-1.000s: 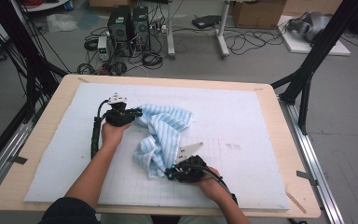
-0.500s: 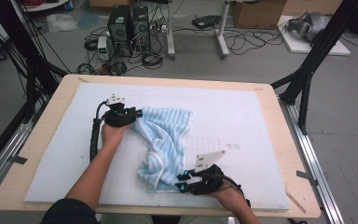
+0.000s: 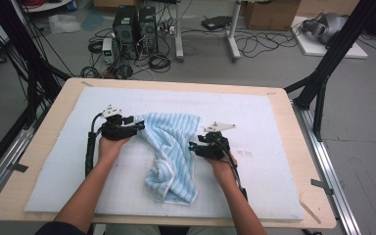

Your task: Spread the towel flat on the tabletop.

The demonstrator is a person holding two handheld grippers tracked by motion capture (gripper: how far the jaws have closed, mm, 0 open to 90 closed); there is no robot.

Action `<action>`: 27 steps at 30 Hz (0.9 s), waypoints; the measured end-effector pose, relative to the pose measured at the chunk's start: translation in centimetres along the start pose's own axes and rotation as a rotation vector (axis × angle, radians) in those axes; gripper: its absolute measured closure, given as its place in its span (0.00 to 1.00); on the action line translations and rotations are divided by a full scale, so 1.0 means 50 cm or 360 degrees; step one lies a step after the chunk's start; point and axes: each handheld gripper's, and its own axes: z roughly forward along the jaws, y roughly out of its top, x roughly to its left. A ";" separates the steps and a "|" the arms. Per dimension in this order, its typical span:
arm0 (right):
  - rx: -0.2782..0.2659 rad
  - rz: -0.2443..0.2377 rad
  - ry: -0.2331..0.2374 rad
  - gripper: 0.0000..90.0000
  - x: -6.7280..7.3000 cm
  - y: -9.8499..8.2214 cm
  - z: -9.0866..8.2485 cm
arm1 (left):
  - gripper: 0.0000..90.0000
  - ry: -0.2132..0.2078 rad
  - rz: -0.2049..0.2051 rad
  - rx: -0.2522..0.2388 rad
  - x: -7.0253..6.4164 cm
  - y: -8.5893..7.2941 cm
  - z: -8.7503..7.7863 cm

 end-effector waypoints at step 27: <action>0.0020 0.0138 -0.0818 0.93 -0.158 0.042 -0.024 | 0.47 -0.0136 0.0051 0.0107 -0.040 -0.007 0.024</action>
